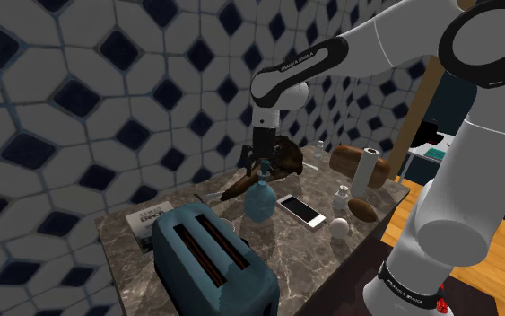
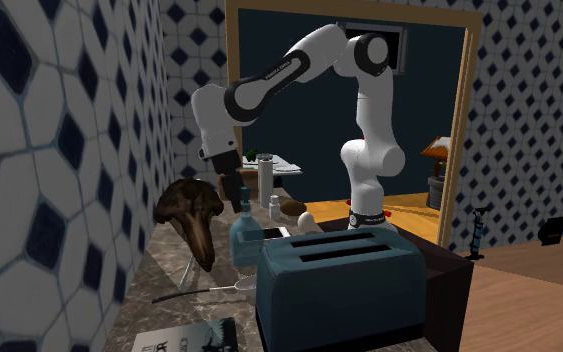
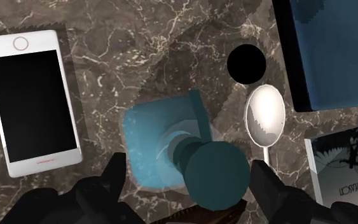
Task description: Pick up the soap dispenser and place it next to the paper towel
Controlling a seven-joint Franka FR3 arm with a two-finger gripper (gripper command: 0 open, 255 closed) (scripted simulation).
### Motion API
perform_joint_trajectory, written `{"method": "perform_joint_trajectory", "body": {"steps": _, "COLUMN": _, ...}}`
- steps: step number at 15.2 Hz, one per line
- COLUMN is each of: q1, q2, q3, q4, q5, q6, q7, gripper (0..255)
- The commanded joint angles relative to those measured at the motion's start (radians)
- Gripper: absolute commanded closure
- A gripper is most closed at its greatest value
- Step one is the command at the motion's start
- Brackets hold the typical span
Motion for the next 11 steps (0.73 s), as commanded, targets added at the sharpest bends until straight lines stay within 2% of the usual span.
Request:
{"method": "perform_joint_trajectory", "body": {"steps": 1, "q1": 0.000, "q2": 0.001, "q3": 0.000, "q4": -0.006, "q5": 0.001, "q6": 0.008, "q7": -0.001, "gripper": 0}}
{"method": "perform_joint_trajectory", "body": {"steps": 7, "q1": 0.000, "q2": 0.001, "q3": 0.000, "q4": -0.006, "q5": 0.001, "q6": 0.008, "q7": -0.001, "gripper": 0}}
{"method": "perform_joint_trajectory", "body": {"steps": 8, "q1": 0.000, "q2": 0.001, "q3": 0.000, "q4": -0.006, "q5": 0.001, "q6": 0.008, "q7": -0.001, "gripper": 255}}
{"method": "perform_joint_trajectory", "body": {"steps": 11, "q1": 0.000, "q2": 0.001, "q3": 0.000, "q4": -0.006, "q5": 0.001, "q6": 0.008, "q7": -0.001, "gripper": 255}}
